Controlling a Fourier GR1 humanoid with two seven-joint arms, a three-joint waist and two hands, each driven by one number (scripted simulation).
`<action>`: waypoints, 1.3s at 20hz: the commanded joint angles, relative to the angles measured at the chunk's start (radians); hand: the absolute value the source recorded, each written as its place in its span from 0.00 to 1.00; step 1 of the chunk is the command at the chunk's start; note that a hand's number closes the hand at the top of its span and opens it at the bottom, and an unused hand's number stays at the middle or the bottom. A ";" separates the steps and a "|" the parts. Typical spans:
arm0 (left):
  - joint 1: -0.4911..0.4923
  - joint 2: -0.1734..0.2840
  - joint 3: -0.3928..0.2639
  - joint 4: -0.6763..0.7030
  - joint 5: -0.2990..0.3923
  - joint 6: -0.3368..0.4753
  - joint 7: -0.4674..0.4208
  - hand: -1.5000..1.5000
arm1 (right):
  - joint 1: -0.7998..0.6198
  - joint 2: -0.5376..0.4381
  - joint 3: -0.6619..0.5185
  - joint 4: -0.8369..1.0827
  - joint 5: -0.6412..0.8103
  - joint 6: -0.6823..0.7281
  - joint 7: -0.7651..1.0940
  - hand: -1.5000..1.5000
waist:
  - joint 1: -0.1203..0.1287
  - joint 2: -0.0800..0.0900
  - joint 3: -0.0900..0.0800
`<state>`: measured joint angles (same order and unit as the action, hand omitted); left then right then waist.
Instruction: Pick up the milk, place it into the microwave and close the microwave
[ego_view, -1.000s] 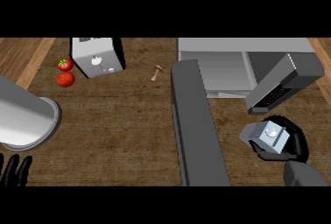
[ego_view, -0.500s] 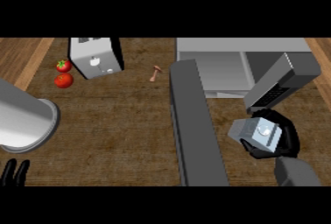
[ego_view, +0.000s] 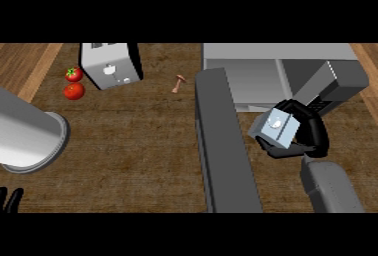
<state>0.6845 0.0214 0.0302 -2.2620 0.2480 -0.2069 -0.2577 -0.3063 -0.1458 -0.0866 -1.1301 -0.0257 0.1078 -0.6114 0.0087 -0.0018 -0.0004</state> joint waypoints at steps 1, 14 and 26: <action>0.007 0.001 0.016 0.026 0.004 -0.033 -0.013 0.00 | -0.100 0.021 -0.001 0.031 0.034 -0.083 0.090 1.00 | 0.003 0.001 0.000; -0.055 0.036 0.114 0.058 0.087 -0.077 0.014 0.00 | -0.558 -0.003 -0.100 0.658 0.093 -0.148 -0.065 1.00 | 0.035 0.013 0.001; -0.157 0.028 0.071 0.092 0.040 -0.066 0.029 0.00 | -0.747 -0.054 -0.118 0.891 0.165 -0.294 -0.128 1.00 | 0.087 0.043 0.003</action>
<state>0.5663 0.0459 0.0974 -2.1974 0.2969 -0.2758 -0.2256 -0.9981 -0.1843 -0.2050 -0.2924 0.1141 -0.1278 -0.7365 0.0811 0.0322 0.0037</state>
